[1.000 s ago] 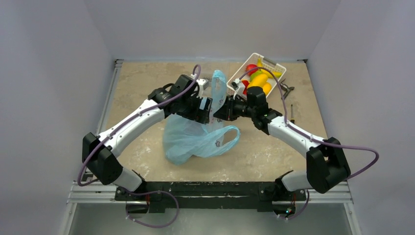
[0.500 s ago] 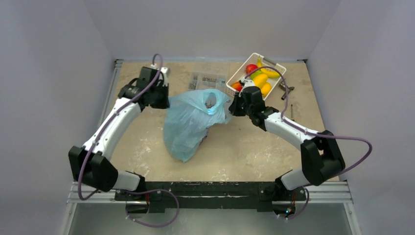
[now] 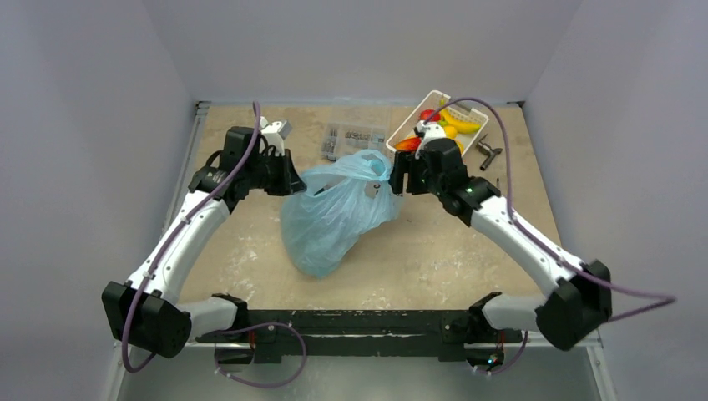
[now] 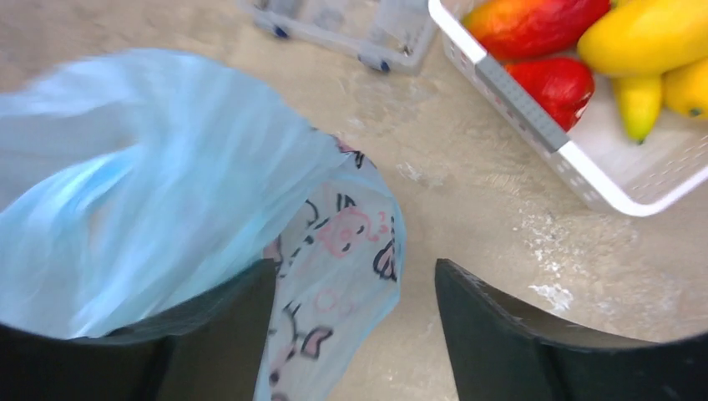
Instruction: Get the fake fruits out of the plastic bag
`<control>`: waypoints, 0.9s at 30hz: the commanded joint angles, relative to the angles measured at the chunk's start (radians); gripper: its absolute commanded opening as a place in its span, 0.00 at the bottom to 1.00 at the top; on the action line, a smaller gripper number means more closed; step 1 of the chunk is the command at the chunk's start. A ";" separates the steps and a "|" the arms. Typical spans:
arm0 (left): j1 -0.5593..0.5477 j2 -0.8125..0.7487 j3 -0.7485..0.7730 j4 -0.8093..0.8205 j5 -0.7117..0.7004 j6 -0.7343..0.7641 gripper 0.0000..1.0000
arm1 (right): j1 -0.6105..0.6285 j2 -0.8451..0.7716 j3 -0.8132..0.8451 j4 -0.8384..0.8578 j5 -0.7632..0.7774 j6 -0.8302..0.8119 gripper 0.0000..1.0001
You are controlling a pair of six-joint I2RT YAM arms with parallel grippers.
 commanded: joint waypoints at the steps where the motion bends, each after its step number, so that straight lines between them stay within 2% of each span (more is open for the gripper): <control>1: 0.003 -0.040 -0.030 0.097 0.085 -0.081 0.00 | 0.007 -0.226 0.002 -0.130 -0.045 -0.008 0.73; 4: 0.004 -0.042 -0.028 0.081 0.078 -0.082 0.00 | 0.063 -0.357 -0.098 -0.021 -0.181 -0.074 0.84; 6: 0.004 -0.048 -0.030 0.077 0.078 -0.085 0.00 | 0.184 -0.437 -0.178 0.060 -0.164 -0.116 0.89; 9: 0.003 -0.055 -0.033 0.076 0.078 -0.087 0.00 | 0.308 -0.463 -0.264 0.209 -0.209 -0.195 0.94; 12: 0.003 -0.055 -0.032 0.069 0.084 -0.088 0.00 | 0.383 -0.395 -0.272 0.322 -0.172 -0.274 0.94; 16: 0.003 -0.050 -0.029 0.067 0.101 -0.093 0.00 | 0.404 -0.295 -0.278 0.482 -0.121 -0.412 0.96; 21: 0.003 -0.050 -0.011 0.055 0.102 -0.088 0.00 | 0.416 -0.100 -0.191 0.484 -0.160 -0.504 0.96; 25: 0.006 -0.043 0.013 0.053 0.095 -0.081 0.00 | 0.470 0.009 -0.226 0.505 -0.284 -0.401 0.87; 26: 0.005 -0.041 0.017 0.052 0.090 -0.080 0.00 | 0.484 0.022 -0.255 0.527 -0.336 -0.359 0.77; 27: 0.005 -0.041 0.017 0.056 0.082 -0.080 0.00 | 0.490 0.028 -0.277 0.548 -0.409 -0.284 0.53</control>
